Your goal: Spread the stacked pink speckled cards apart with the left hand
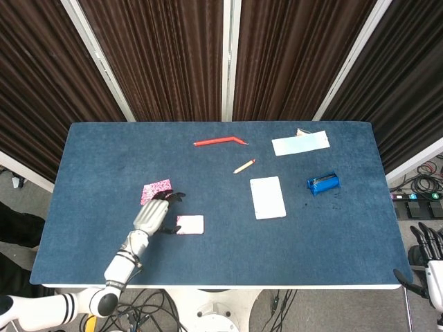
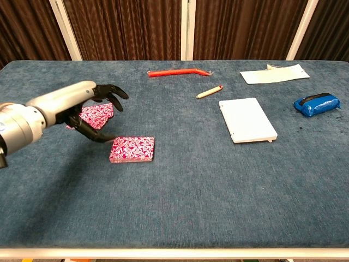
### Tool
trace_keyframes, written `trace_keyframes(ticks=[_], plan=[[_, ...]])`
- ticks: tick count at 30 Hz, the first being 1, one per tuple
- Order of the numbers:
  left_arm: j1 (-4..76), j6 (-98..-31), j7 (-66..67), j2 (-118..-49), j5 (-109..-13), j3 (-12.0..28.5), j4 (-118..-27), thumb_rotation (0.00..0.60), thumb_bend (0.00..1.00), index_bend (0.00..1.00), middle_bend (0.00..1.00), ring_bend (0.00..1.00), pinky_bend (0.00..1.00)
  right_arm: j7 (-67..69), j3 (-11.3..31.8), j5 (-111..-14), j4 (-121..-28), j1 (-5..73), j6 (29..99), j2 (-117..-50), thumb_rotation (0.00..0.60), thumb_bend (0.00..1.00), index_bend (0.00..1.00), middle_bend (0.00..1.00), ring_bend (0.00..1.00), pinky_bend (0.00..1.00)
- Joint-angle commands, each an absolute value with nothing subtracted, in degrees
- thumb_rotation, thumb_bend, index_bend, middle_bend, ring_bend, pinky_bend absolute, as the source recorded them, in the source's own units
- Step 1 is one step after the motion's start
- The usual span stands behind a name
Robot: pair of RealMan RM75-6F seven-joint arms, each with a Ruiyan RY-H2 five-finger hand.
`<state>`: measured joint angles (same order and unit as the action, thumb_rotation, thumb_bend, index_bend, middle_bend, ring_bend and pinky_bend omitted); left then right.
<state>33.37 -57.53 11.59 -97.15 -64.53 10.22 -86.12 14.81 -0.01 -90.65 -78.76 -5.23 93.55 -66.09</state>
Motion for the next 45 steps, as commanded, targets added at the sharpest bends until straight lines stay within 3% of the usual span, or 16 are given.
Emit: trace_keyframes(ticks=[1, 16, 45], plan=[[33.77, -59.16, 16.04, -99.75, -62.44, 9.43, -86.77, 0.6, 0.2, 0.17, 0.27, 0.08, 0.12, 15.41, 0.16, -90.59, -78.41, -5.48, 94.12, -65.94, 0.6, 0.1, 0.0, 0.0, 0.0, 0.0], [33.46, -64.74, 24.33, -109.96, -58.55, 9.2, -80.42, 0.6, 0.2, 0.17, 0.3, 0.08, 0.12, 17.78, 0.84, -90.95, -76.83, -6.03, 96.28, -66.25, 0.6, 0.11, 0.0, 0.0, 0.0, 0.0], [32.15, -64.08, 24.31, -110.85, -58.69, 8.97, -78.3, 0.6, 0.21, 0.17, 0.29, 0.08, 0.12, 18.26, 1.08, -90.07, -76.21, -6.16, 95.49, -66.68, 0.6, 0.12, 0.0, 0.0, 0.0, 0.0]])
